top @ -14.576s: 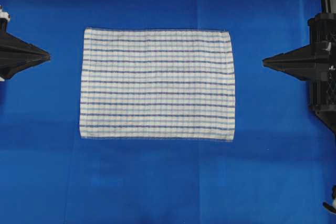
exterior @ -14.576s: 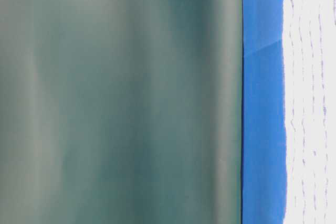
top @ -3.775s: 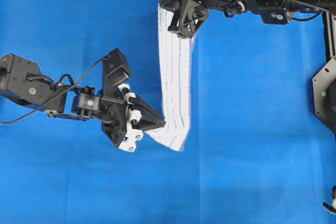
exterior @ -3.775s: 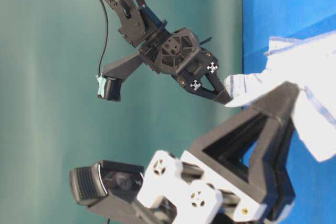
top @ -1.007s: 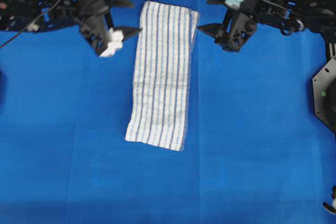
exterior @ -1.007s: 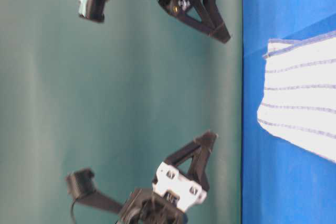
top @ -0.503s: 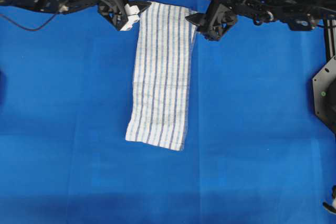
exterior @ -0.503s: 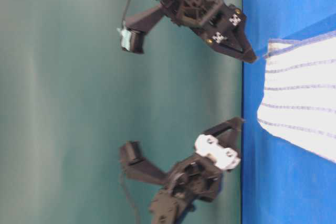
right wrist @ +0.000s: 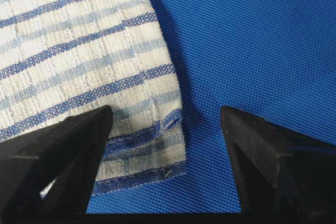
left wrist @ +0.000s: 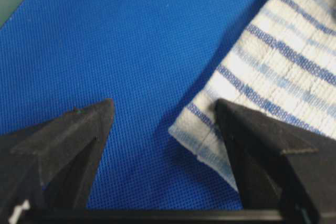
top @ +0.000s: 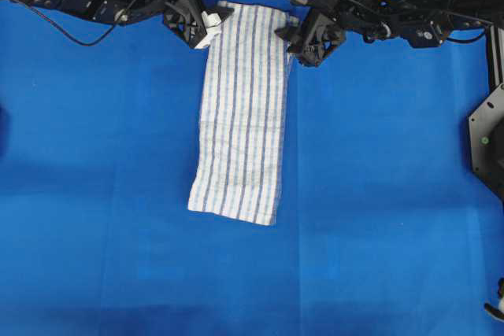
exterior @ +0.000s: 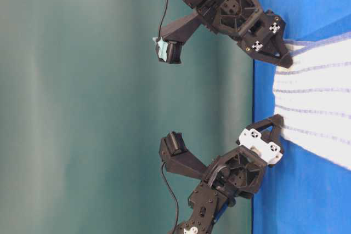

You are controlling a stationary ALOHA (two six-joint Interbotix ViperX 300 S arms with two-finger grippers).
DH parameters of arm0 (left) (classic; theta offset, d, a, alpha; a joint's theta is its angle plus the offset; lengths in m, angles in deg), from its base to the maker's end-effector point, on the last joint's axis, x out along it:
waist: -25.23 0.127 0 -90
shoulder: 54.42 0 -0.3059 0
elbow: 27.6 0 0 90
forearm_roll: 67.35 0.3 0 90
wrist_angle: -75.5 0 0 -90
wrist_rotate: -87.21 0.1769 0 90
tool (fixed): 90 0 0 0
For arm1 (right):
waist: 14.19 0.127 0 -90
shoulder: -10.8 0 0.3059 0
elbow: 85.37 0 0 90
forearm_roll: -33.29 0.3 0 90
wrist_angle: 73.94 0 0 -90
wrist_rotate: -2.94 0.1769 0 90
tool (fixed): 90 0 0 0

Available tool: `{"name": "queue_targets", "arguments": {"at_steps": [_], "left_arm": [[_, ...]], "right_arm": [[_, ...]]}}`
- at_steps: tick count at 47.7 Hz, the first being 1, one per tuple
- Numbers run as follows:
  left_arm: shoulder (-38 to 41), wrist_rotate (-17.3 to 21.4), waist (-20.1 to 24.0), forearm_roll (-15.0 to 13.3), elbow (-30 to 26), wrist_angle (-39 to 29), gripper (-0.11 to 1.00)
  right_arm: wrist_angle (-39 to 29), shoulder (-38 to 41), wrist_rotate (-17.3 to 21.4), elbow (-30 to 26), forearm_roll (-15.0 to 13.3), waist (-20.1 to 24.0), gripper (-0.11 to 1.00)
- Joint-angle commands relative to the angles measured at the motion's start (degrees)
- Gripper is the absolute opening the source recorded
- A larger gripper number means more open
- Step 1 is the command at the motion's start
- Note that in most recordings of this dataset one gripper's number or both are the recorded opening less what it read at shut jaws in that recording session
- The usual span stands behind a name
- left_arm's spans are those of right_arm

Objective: Fold the blue towel.
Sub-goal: 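Grasp the strip's far-end corners with both grippers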

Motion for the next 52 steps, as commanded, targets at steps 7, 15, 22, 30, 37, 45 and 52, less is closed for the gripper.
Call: {"name": "queue_targets", "arguments": {"at_steps": [7, 15, 22, 30, 37, 45, 52], "left_arm": [[-0.5, -0.2, -0.8, 0.2, -0.4, -0.1, 0.62], [-0.7, -0.1, -1.8, 0.2, 0.4, -0.4, 0.30], [-1.1, 0.0, -1.8, 0.2, 1.1, -1.1, 0.04], [-1.9, 0.1, -1.9, 0.1, 1.4, -1.3, 0.04], [-2.9, 0.2, -1.8, 0.2, 1.2, -1.3, 0.04], [-4.5, 0.3, -1.8, 0.2, 1.1, -1.4, 0.04], [-6.4, 0.3, -1.6, 0.2, 1.5, -2.1, 0.04]], "right_arm": [[0.4, -0.5, -0.2, -0.7, 0.6, 1.0, 0.70], [0.2, -0.5, -0.3, -0.7, 0.5, 1.6, 0.28], [0.0, -0.6, -0.3, -0.7, 0.5, 1.7, 0.11], [0.0, -0.5, -0.6, -1.4, 0.4, 1.7, 0.11], [0.1, -0.5, -1.0, -2.5, 0.4, 1.4, 0.11], [-0.2, -0.5, -1.1, -3.4, 0.3, 0.8, 0.11], [-0.4, -0.8, -1.1, -3.5, 0.3, 0.8, 0.11]]}}
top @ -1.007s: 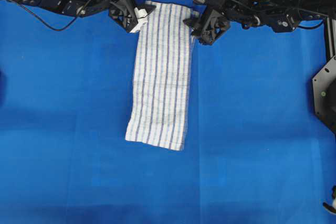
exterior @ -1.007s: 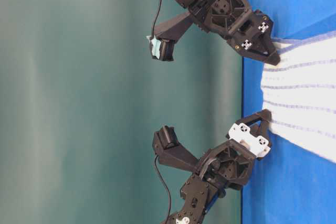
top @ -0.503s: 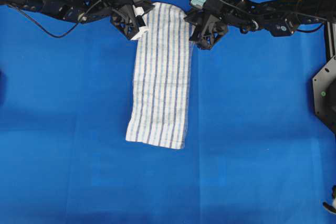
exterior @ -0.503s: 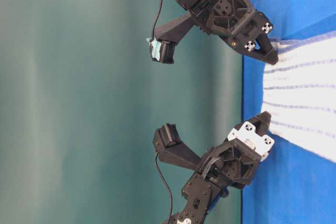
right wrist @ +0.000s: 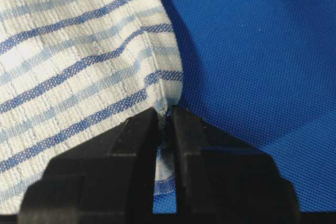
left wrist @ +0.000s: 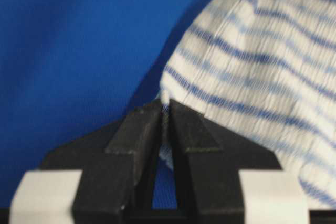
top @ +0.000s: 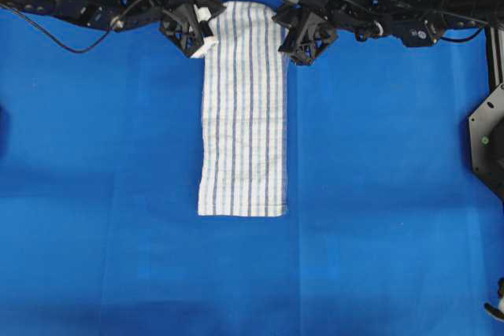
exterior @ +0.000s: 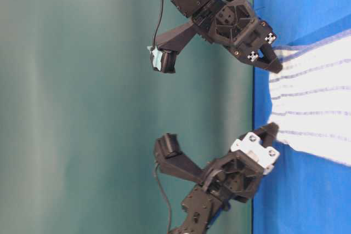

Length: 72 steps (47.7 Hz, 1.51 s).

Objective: Fold the blue towel.
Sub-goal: 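Grasp the strip's far-end corners with both grippers, then fold the far end down onto the near end with both grippers, release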

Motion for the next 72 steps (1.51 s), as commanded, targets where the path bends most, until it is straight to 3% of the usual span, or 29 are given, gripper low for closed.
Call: {"name": "queue_targets", "arguments": {"at_steps": [1, 15, 27, 39, 54, 72], "left_arm": [[-3.3, 0.1, 0.3, 0.0, -0.3, -0.4, 0.04], [-9.6, 0.1, -0.6, 0.0, 2.3, -2.7, 0.04], [-16.5, 0.1, -4.3, 0.1, 5.3, -3.0, 0.04], [-22.6, -0.4, -11.4, 0.0, 7.4, -5.5, 0.04], [-23.5, -3.3, -21.2, -0.4, 9.8, -6.2, 0.04], [-23.0, -6.3, -30.7, -0.6, 10.3, -6.1, 0.04]], "right_arm": [[0.0, -1.2, -0.1, -1.0, -0.1, -0.2, 0.11], [-4.9, -8.2, -0.1, 0.6, -0.5, 0.6, 0.11], [-8.2, -15.3, 0.4, 2.5, -0.6, 4.7, 0.11], [-8.7, -19.9, 1.0, 5.1, -0.2, 11.8, 0.11], [-8.6, -21.1, 1.0, 7.1, 3.6, 21.1, 0.11], [-7.9, -20.7, 1.0, 7.4, 7.1, 28.9, 0.11]]}}
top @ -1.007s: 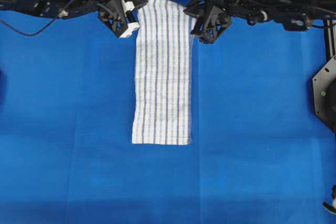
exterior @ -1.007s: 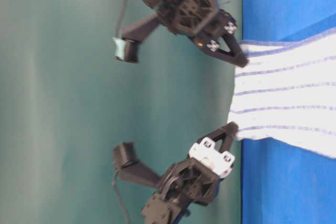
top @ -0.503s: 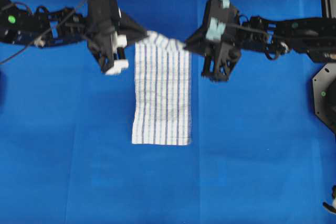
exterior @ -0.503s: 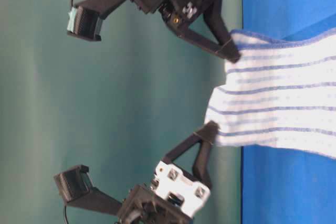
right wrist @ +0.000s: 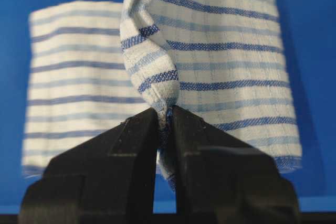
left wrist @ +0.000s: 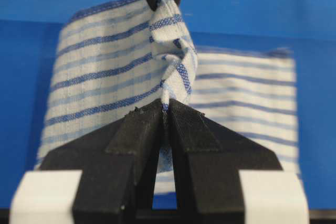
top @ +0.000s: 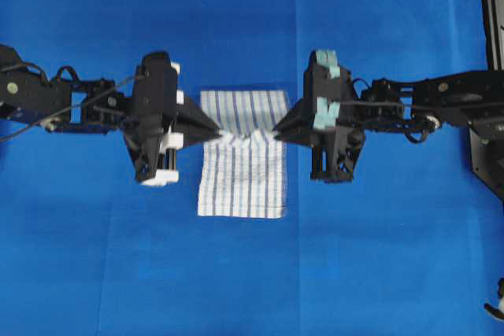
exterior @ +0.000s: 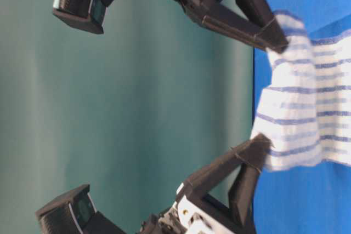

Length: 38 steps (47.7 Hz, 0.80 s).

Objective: Fold the blue towel.
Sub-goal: 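Fold the far end down onto the near end with both grippers, release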

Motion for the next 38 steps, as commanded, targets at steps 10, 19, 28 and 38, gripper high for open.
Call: {"name": "queue_targets", "arguments": {"at_steps": [10, 19, 28, 38], "left_arm": [[-0.4, -0.7, -5.2, -0.2, -0.5, 0.4, 0.04], [1.2, -1.4, -7.6, -0.2, -0.7, 0.7, 0.04], [3.4, -1.5, -9.6, -0.2, -1.1, 1.8, 0.04], [5.8, -1.5, -11.3, -0.3, -1.1, 4.0, 0.04]], "right_arm": [[2.4, 0.5, -0.1, -0.6, 3.3, 4.9, 0.11], [3.6, 3.2, -0.1, -0.9, 5.5, 7.1, 0.11], [4.8, 5.0, -0.1, -1.1, 6.9, 8.9, 0.11], [7.2, 7.6, -0.1, -1.4, 9.1, 10.6, 0.11]]}}
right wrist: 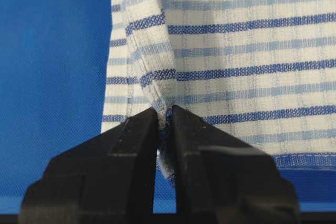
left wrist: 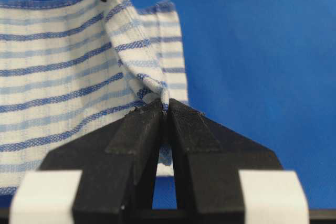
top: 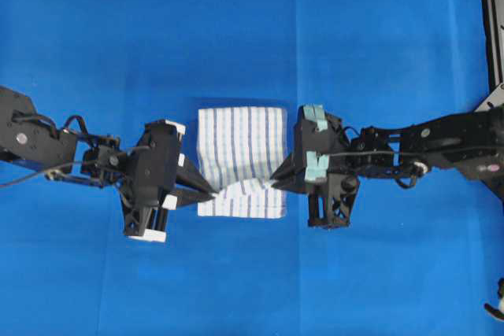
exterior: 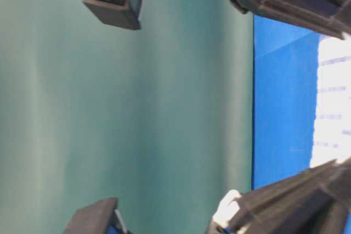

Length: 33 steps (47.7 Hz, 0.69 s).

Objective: Fold the blue towel.
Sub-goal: 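Fold the far end down onto the near end with both grippers, release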

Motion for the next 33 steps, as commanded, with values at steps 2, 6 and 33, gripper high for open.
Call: {"name": "queue_targets", "arguments": {"at_steps": [2, 6, 33], "left_arm": [[0.4, -0.1, -1.1, -0.1, -1.1, 1.5, 0.04], [1.6, -0.1, -1.5, -0.1, -1.2, 2.0, 0.04], [3.2, -0.1, -1.7, -0.1, -1.8, 2.1, 0.09]], "right_arm": [[1.3, 0.7, -0.1, -1.4, 1.1, 1.1, 0.11], [1.3, 1.6, -0.1, -1.8, 1.5, 1.8, 0.11], [0.9, 2.4, -0.1, -2.5, 2.5, 3.5, 0.20]]}}
